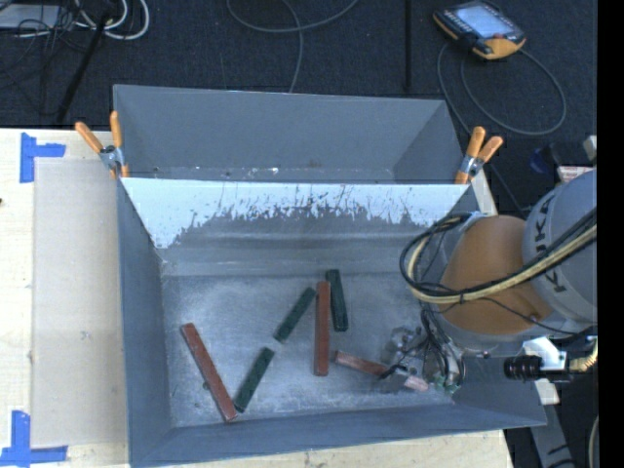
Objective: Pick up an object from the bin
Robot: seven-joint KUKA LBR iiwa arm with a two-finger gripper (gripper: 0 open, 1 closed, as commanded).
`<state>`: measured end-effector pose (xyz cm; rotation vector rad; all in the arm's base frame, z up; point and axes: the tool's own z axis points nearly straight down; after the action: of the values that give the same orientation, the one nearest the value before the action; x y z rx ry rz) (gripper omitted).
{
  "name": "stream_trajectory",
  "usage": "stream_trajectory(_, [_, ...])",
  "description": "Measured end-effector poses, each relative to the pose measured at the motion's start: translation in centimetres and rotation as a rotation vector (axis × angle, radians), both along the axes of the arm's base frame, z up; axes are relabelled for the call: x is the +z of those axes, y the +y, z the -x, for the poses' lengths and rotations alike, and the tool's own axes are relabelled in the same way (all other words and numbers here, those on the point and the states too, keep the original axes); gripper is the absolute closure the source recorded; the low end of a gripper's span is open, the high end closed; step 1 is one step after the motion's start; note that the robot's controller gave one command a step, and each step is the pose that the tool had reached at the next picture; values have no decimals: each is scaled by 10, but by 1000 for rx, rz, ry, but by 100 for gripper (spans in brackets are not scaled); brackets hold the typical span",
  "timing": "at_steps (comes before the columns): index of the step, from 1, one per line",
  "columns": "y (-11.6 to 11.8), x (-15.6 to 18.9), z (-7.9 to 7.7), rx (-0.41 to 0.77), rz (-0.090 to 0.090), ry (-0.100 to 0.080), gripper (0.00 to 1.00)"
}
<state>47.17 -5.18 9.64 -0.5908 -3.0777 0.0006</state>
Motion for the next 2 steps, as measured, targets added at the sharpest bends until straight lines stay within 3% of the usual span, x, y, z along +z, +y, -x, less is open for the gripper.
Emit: stream_trajectory(2, [0, 45, 0, 0, 0, -1, 100])
